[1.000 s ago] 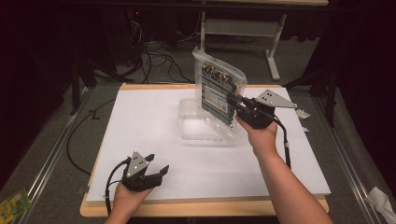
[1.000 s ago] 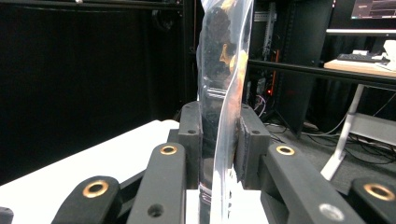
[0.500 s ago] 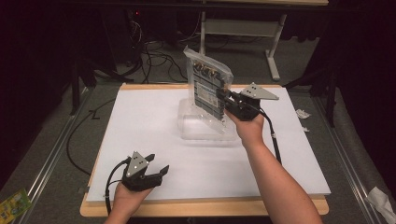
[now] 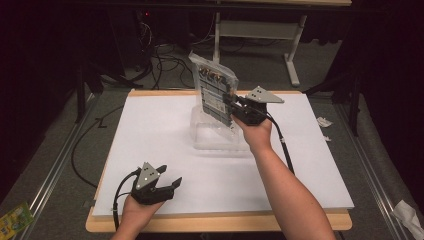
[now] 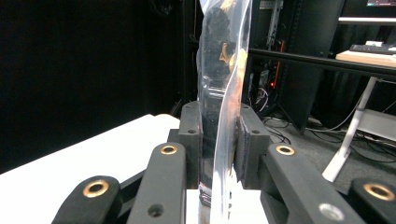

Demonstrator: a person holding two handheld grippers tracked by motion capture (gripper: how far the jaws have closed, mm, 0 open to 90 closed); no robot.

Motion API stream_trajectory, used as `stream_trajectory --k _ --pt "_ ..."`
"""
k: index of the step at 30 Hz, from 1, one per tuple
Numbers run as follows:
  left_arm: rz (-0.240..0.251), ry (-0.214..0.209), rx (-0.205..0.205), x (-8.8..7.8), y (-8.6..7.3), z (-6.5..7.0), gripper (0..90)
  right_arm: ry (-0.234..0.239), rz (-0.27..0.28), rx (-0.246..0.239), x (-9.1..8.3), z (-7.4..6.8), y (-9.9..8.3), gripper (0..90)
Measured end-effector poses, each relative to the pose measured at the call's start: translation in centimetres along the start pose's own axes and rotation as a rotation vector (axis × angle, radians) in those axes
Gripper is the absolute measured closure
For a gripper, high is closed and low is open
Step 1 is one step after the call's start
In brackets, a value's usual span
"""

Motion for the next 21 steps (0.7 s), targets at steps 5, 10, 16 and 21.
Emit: stream_trajectory --k 5,10,16,21 --pt "-0.003 -0.005 0.01 0.0 0.0 0.1 32.1 0.001 -0.018 -0.017 0.6 0.1 -0.4 76.6" --pt "-0.004 -0.008 0.018 0.0 0.0 0.3 32.2 0.006 -0.026 -0.016 0.9 0.4 -0.9 76.6" --pt "-0.005 -0.009 0.023 0.1 -0.1 0.4 32.2 0.012 -0.034 -0.024 1.4 0.4 -1.6 76.6" --pt "-0.005 -0.011 0.021 0.0 -0.1 0.5 32.2 0.009 -0.037 -0.034 1.5 0.5 -2.1 76.5"
Point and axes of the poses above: each handheld gripper's, and its own axes: x roughly forward along the jaws, y roughly out of its top, z roughly to its right, the point moved 5 cm from there along x, roughly forward along the jaws, and after that the axes turned 11 degrees about y, right-handed, at the moved point
